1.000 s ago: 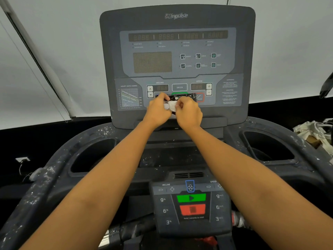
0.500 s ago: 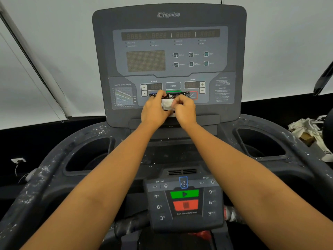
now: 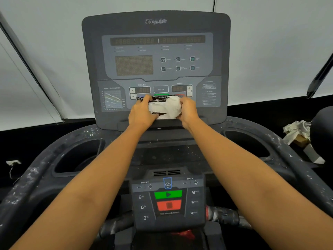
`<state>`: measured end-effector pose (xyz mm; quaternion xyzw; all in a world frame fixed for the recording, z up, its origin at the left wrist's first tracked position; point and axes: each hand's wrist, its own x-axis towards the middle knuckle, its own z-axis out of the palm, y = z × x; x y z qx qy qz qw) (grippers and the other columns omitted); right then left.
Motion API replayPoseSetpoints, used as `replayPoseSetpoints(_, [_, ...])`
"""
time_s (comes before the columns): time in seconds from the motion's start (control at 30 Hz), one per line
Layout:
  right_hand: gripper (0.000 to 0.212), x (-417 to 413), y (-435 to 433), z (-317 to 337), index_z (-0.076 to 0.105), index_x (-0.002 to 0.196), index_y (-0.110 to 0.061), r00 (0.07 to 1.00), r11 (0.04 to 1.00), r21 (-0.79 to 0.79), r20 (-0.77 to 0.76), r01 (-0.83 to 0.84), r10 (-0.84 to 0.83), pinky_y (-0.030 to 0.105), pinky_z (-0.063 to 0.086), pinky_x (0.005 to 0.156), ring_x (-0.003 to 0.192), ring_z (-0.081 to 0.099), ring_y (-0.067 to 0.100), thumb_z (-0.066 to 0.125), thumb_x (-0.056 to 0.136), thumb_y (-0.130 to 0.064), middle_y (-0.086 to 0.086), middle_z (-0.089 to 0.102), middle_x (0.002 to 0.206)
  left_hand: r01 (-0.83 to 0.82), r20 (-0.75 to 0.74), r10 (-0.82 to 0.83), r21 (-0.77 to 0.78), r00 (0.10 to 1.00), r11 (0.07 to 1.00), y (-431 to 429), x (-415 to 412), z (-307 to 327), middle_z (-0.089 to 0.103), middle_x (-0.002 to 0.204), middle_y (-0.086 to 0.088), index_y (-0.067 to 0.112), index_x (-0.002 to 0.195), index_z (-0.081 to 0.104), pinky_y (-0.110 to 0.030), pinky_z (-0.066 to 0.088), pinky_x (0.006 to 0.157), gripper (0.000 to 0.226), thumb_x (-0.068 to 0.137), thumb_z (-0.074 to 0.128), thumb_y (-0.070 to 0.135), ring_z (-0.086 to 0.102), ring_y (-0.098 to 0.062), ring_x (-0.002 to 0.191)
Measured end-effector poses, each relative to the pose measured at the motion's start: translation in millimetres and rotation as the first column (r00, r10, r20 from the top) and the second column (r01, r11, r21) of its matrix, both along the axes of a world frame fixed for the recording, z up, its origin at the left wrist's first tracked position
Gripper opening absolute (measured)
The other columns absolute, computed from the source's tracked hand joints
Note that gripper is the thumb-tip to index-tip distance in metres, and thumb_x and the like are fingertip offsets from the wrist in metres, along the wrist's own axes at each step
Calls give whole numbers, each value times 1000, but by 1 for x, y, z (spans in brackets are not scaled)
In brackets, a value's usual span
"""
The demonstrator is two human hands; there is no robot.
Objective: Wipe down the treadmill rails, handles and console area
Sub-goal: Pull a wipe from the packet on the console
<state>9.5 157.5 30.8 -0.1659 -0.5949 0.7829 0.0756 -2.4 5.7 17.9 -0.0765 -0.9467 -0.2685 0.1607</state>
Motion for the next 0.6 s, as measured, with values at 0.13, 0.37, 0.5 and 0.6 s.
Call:
replayPoseSetpoints(0.13, [18, 8, 7, -1, 55, 82, -16, 999, 999, -41, -48, -12, 10, 46, 52, 81, 86, 56, 23, 46, 92, -3, 5, 57, 90, 27, 19, -28, 46, 999, 999, 2, -2, 6, 58, 122, -10, 19, 124, 49, -43, 50, 84, 59, 73, 79, 26, 55, -31, 108])
replayPoseSetpoints(0.37, [24, 13, 6, -2, 55, 70, -14, 999, 991, 129, -27, -38, 41, 32, 42, 64, 67, 50, 19, 54, 93, -17, 2, 52, 69, 49, 122, -85, 274, 989, 960, 12, -1, 14, 64, 102, -3, 22, 105, 60, -42, 49, 88, 64, 81, 34, 75, 59, -23, 101])
replayPoseSetpoints(0.5, [45, 16, 0, -4, 43, 55, -17, 986, 939, 329, -91, -106, 143, 29, 33, 58, 56, 40, 15, 65, 90, -35, -2, 41, 55, 72, 115, -107, 271, 988, 960, 10, -6, 8, 67, 93, -5, 23, 112, 58, -39, 50, 80, 27, 99, 38, 36, 63, -25, 92])
replayPoseSetpoints(0.6, [42, 12, -7, -7, 41, 57, -18, 981, 793, 609, -157, 4, 116, 30, 37, 55, 55, 42, 15, 69, 86, -29, -3, 42, 55, 85, 82, -102, 194, 991, 977, 6, -7, 3, 67, 90, -7, 27, 114, 53, -47, 54, 73, 29, 90, 47, 12, 62, -28, 83])
